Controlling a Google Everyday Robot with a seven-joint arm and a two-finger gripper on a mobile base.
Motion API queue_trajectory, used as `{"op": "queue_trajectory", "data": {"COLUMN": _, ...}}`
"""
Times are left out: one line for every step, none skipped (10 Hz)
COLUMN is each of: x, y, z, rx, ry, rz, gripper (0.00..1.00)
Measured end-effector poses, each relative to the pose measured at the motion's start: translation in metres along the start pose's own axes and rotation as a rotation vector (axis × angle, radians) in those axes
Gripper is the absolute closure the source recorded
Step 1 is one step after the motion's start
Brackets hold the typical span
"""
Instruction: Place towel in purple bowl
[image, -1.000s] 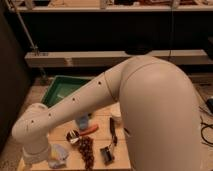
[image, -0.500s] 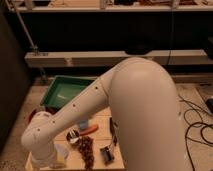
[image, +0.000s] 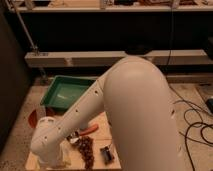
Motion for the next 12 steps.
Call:
{"op": "queue_trajectory", "data": {"x": 0.006, "y": 0.003, "z": 0.000, "rx": -0.001, "ry": 0.021, "rz": -0.002, "gripper": 0.20}}
{"op": "queue_trajectory", "data": {"x": 0.012, "y": 0.004, "z": 0.000, "rx": -0.005, "ry": 0.032, "rz": 0.000, "gripper": 0.20}}
{"op": "queue_trajectory", "data": {"x": 0.023, "y": 0.000, "z": 0.005, "rx": -0.017, "ry": 0.039, "rz": -0.010, "gripper": 0.20}}
{"op": "queue_trajectory", "data": {"x": 0.027, "y": -0.004, "z": 0.009, "rx": -0.026, "ry": 0.034, "rz": -0.014, "gripper": 0.20}}
{"op": "queue_trajectory", "data": {"x": 0.032, "y": -0.005, "z": 0.013, "rx": -0.035, "ry": 0.034, "rz": -0.018, "gripper": 0.20}}
{"op": "queue_trajectory", "data": {"x": 0.039, "y": -0.007, "z": 0.017, "rx": -0.041, "ry": 0.031, "rz": -0.021, "gripper": 0.20}}
{"op": "queue_trajectory", "data": {"x": 0.044, "y": -0.003, "z": 0.022, "rx": -0.051, "ry": 0.023, "rz": -0.021, "gripper": 0.20}}
{"op": "queue_trajectory", "data": {"x": 0.046, "y": -0.001, "z": 0.024, "rx": -0.058, "ry": 0.016, "rz": -0.021, "gripper": 0.20}}
{"op": "queue_trajectory", "data": {"x": 0.048, "y": 0.001, "z": 0.027, "rx": -0.067, "ry": 0.008, "rz": -0.022, "gripper": 0.20}}
{"op": "queue_trajectory", "data": {"x": 0.050, "y": 0.003, "z": 0.030, "rx": -0.072, "ry": 0.000, "rz": -0.027, "gripper": 0.21}}
{"op": "queue_trajectory", "data": {"x": 0.052, "y": 0.003, "z": 0.032, "rx": -0.074, "ry": -0.004, "rz": -0.030, "gripper": 0.26}}
{"op": "queue_trajectory", "data": {"x": 0.053, "y": 0.003, "z": 0.033, "rx": -0.072, "ry": -0.007, "rz": -0.033, "gripper": 0.33}}
